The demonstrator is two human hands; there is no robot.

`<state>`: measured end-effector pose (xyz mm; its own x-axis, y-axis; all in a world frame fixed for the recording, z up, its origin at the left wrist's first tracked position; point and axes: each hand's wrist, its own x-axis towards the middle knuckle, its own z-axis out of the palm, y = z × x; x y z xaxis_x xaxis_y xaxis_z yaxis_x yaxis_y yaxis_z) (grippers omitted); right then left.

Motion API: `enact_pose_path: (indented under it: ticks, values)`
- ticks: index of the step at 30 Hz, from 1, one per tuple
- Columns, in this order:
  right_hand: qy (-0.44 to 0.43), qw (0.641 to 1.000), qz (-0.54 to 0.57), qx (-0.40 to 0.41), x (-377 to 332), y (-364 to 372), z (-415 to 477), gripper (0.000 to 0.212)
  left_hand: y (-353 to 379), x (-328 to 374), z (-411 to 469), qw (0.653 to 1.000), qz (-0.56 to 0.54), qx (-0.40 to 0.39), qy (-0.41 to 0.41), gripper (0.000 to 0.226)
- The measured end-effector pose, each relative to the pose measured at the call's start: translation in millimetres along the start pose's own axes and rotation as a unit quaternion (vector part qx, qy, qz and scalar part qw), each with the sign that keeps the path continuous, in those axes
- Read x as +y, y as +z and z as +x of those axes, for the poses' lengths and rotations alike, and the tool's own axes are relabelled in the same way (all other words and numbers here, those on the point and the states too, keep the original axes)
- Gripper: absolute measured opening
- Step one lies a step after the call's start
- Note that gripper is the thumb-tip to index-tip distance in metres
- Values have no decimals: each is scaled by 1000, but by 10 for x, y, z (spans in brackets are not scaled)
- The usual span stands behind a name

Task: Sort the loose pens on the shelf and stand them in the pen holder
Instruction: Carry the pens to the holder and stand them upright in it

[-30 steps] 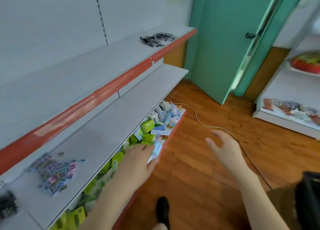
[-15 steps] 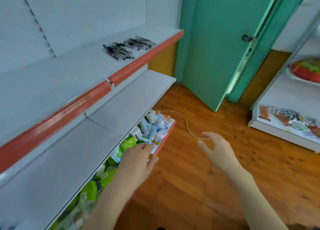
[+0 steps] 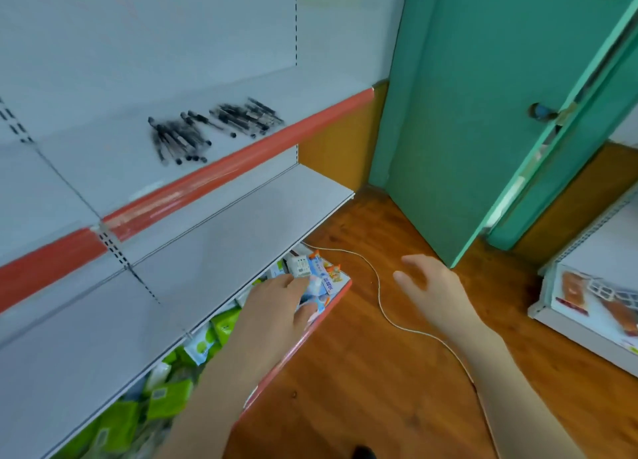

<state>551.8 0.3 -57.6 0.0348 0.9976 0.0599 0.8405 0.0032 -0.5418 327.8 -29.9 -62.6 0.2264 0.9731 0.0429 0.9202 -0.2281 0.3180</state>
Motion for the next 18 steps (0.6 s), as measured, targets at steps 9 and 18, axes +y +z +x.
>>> enact_pose_path:
  ticks: [9,18]
  values:
    - [-139,988,-1,-60,138,-311,1345,37,-14,339,671,990,11,91,-108,45]
    - [-264,959,38,-95,-433,-197,2524,37,-247,-28,1201,965,86,149,-196,46]
